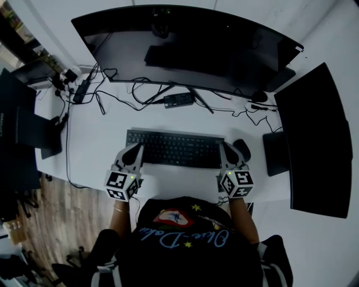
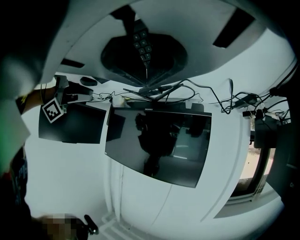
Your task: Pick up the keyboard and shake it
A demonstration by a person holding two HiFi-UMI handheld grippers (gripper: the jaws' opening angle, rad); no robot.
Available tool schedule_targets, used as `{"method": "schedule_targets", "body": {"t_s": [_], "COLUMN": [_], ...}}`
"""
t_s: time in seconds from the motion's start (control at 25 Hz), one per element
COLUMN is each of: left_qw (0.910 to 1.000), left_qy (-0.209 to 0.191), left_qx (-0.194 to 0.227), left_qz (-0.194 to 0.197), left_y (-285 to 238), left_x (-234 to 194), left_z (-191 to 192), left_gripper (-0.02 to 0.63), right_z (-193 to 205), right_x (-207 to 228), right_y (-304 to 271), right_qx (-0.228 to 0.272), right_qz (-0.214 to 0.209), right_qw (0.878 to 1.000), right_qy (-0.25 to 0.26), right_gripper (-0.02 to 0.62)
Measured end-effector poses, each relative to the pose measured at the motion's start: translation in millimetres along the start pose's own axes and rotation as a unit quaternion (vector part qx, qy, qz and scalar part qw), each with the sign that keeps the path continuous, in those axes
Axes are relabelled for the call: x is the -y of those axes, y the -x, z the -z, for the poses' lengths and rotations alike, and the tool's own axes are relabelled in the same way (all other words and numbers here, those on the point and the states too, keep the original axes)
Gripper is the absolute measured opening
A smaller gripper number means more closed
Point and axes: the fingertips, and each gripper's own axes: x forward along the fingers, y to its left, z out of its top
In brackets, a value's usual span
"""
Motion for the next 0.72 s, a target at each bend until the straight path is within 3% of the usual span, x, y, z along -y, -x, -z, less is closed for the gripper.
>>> {"method": "schedule_targets", "body": {"t_s": [0.72], "left_qw": [0.9999], "left_qy": [-0.005], "left_qx": [0.01], "left_qz": [-0.003], "left_y": [1.6], "left_x": [1.2], "left_z": [-6.2], "left_gripper": [0.003], "right_z": [-6.3], "right_x": [-8.9], "right_y": [1.3], "right_qx": [0.008], "right_qz": [-0.012], "right_qw": [1.0], "right_qy": [0.01], "right_gripper": [0.0]}}
